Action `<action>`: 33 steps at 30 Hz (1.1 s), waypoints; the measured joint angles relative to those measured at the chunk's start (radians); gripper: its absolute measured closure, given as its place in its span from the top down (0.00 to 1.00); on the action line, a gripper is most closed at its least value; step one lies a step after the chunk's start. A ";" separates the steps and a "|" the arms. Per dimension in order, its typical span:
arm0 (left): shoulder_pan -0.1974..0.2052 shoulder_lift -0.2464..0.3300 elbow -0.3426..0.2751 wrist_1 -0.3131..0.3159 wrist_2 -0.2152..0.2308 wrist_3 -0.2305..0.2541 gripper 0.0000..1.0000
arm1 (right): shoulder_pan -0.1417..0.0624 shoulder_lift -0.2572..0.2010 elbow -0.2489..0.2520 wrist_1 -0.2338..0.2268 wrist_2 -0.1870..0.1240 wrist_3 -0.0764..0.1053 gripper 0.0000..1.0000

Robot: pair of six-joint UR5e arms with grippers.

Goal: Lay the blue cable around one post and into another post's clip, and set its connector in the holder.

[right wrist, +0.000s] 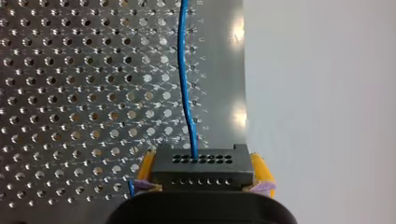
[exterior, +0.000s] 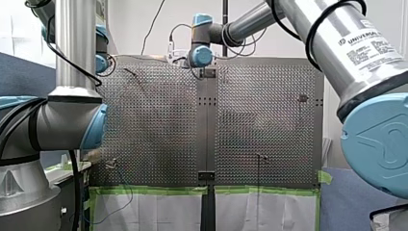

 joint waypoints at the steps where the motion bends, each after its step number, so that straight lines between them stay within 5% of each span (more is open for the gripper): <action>1: -0.002 -0.002 0.002 0.000 0.004 0.003 0.00 | 0.000 0.008 -0.010 0.003 -0.002 0.000 0.02; 14: -0.026 -0.062 0.039 -0.003 -0.002 0.009 0.00 | -0.013 0.088 -0.110 0.035 -0.010 -0.001 0.02; 33: -0.062 -0.146 0.073 -0.008 -0.046 0.013 0.00 | -0.055 0.149 -0.124 0.013 -0.029 -0.005 0.02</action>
